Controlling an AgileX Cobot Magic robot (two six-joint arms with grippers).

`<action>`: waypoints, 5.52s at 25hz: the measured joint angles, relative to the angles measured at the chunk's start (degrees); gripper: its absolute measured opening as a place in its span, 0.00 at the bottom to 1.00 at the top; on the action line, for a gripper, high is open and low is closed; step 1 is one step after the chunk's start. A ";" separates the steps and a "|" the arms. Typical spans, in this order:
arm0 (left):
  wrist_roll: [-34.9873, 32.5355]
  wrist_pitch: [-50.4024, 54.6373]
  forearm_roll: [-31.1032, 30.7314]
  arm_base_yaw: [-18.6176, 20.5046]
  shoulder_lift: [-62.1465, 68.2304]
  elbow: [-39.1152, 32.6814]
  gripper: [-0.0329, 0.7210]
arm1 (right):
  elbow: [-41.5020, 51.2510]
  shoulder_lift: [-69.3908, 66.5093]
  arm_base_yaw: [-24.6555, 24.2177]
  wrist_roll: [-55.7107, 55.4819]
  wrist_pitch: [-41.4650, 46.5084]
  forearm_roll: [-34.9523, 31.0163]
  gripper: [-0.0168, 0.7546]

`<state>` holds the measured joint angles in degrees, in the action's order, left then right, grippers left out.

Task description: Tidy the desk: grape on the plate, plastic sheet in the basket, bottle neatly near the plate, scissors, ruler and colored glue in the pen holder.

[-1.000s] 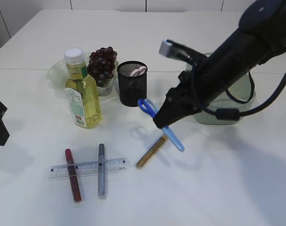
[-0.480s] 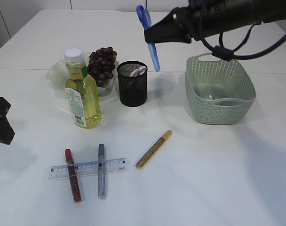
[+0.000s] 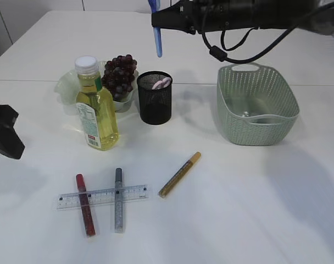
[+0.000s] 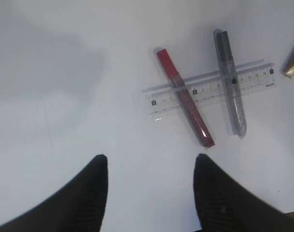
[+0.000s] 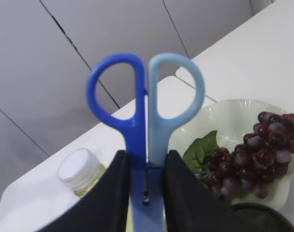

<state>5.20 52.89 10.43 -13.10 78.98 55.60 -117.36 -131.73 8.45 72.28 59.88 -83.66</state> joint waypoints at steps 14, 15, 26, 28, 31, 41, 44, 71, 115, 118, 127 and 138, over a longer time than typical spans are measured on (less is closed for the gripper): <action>0.00 -0.30 0.09 0.00 0.00 0.00 0.59 | -13.05 -14.31 -0.12 12.94 0.60 -7.14 0.23; 0.00 -0.21 0.09 0.00 0.00 0.00 0.59 | -13.05 -14.72 -0.12 14.93 0.36 -8.81 0.23; 0.00 0.26 0.09 0.00 0.00 0.00 0.59 | -13.05 -15.73 -0.12 23.14 -1.48 -11.84 0.23; 0.00 0.26 0.09 0.00 0.00 0.00 0.59 | -13.05 -16.11 -0.12 23.23 -1.48 -10.92 0.23; 0.00 0.26 0.13 0.00 0.00 0.00 0.59 | -13.05 -16.10 -0.12 23.36 -1.48 -9.65 0.23; 0.00 0.26 0.22 0.00 0.00 0.00 0.59 | -13.12 -16.83 -0.12 22.92 0.20 -6.42 0.26; 0.00 0.26 0.26 0.00 0.00 0.00 0.59 | -13.12 -17.06 -0.12 22.57 0.20 -6.13 0.29; 0.00 0.39 0.62 0.00 0.00 0.00 0.59 | -13.12 -2.62 -0.01 -14.33 -4.17 25.35 0.39; 0.33 -6.21 -3.25 13.31 0.00 0.00 0.59 | 10.69 8.41 35.38 -20.90 0.57 69.24 0.58; 0.33 -6.31 -3.25 13.31 0.00 0.00 0.59 | 10.69 6.64 35.46 -20.42 -0.33 69.88 0.58; 0.33 -6.78 -3.25 13.31 0.00 0.00 0.59 | 10.69 3.61 35.46 -21.21 -3.54 70.14 0.62; 0.33 -7.12 -3.25 13.31 0.00 0.00 0.59 | 7.67 -0.32 35.83 -24.25 -3.89 70.14 0.62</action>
<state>5.52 45.76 7.18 0.21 78.98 55.60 -109.69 -132.05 44.28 48.03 56.00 -13.52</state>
